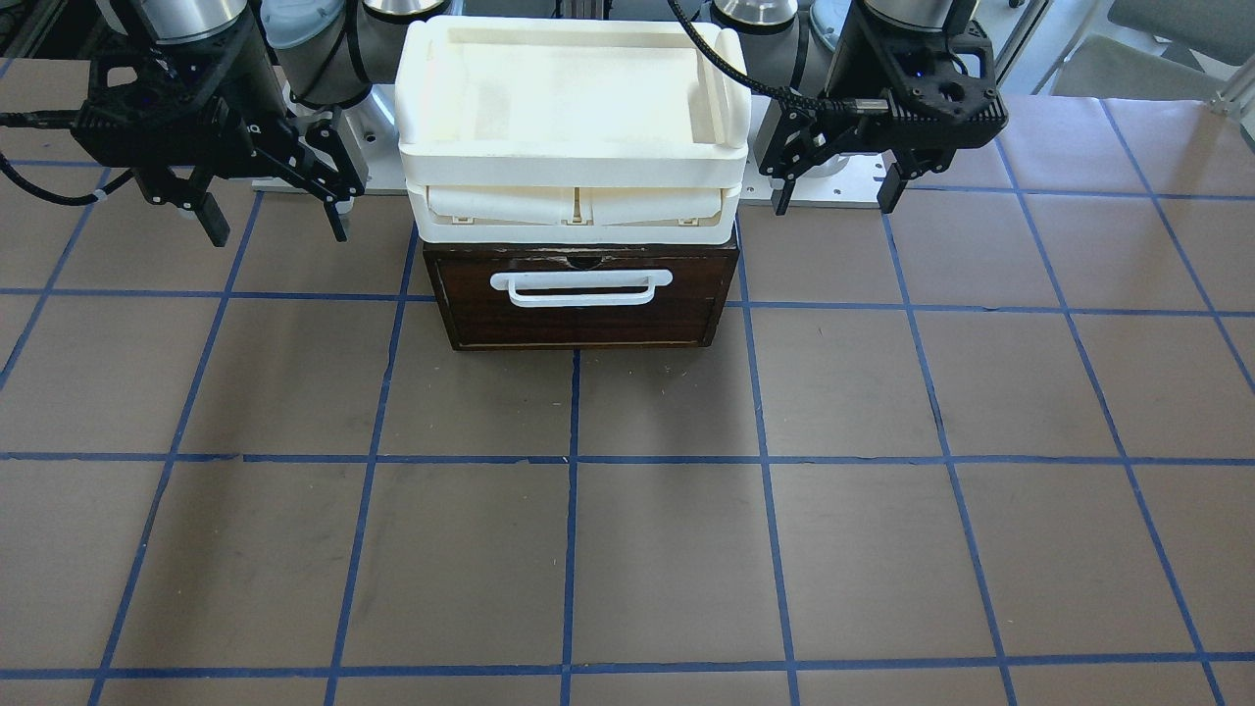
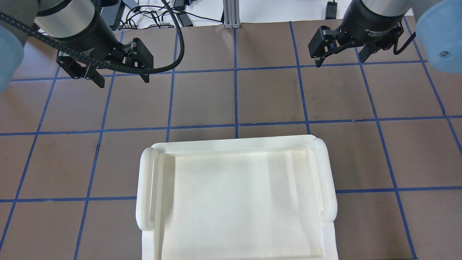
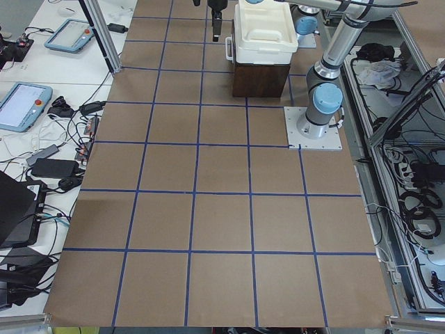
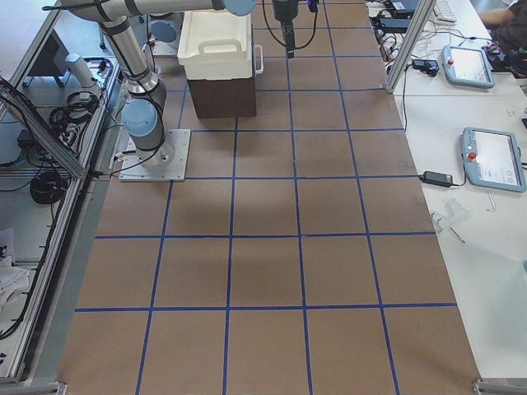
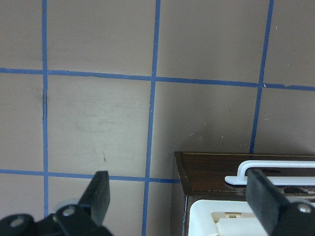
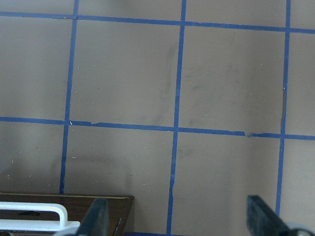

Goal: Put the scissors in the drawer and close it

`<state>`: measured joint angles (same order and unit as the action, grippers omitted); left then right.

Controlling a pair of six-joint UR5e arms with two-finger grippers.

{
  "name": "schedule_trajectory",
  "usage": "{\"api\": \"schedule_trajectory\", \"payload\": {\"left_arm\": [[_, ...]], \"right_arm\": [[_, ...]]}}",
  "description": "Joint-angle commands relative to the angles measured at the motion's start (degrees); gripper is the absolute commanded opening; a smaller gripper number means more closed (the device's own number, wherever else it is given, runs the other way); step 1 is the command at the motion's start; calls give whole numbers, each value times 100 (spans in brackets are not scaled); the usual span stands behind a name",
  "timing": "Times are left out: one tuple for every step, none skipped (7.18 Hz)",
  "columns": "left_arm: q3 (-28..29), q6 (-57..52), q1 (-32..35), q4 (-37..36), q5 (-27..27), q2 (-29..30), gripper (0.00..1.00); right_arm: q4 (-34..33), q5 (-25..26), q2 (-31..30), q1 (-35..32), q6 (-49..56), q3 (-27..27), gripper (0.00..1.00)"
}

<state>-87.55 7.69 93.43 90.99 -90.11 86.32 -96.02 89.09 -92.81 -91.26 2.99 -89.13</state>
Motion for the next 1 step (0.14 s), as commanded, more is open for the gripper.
{"api": "schedule_trajectory", "payload": {"left_arm": [[1,4,0,6,2,-1,100]], "right_arm": [[13,-49,-1,3,8,-8,100]]}}
